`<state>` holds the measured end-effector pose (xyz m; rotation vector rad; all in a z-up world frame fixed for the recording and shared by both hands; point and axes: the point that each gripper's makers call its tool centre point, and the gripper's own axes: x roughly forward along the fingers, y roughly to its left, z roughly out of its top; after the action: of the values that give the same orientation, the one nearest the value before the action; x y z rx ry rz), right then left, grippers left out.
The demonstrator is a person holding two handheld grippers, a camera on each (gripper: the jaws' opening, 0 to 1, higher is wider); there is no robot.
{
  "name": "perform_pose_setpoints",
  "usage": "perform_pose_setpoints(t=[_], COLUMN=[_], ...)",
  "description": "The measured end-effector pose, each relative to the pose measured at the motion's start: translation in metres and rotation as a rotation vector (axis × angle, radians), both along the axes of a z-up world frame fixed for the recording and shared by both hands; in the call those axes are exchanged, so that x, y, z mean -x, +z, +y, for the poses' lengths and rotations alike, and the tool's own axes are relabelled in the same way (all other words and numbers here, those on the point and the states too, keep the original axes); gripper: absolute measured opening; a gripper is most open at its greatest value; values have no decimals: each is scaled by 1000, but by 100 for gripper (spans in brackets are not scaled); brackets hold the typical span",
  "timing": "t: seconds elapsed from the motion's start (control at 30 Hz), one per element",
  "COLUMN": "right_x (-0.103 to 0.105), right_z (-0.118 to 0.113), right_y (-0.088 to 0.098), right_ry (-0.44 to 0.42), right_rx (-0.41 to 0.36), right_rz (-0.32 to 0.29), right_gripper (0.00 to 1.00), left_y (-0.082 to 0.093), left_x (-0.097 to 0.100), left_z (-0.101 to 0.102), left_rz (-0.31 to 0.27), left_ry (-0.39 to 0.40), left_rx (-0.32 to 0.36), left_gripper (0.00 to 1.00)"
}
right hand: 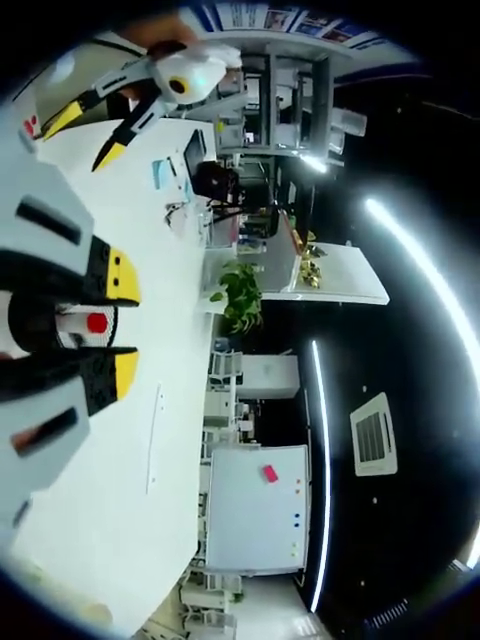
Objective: Place the scattered laser pointers and whiteboard markers into the pen holder and stack the scattered paper cups together
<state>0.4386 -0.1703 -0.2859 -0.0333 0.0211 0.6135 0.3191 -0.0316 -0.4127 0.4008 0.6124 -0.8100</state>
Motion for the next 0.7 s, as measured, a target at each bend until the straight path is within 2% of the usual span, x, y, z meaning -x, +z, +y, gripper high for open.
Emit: perform_pose_setpoints(t=[0.7], right_x=[1], right_z=[-12], right_y=[4], right_ry=[-25], right_rx=[-6], right_rz=[-29], right_gripper=[17], left_y=[4], left_x=[0], left_z=[-2], left_rz=[-6], left_ry=[-4], left_rx=[-1], left_gripper=[55])
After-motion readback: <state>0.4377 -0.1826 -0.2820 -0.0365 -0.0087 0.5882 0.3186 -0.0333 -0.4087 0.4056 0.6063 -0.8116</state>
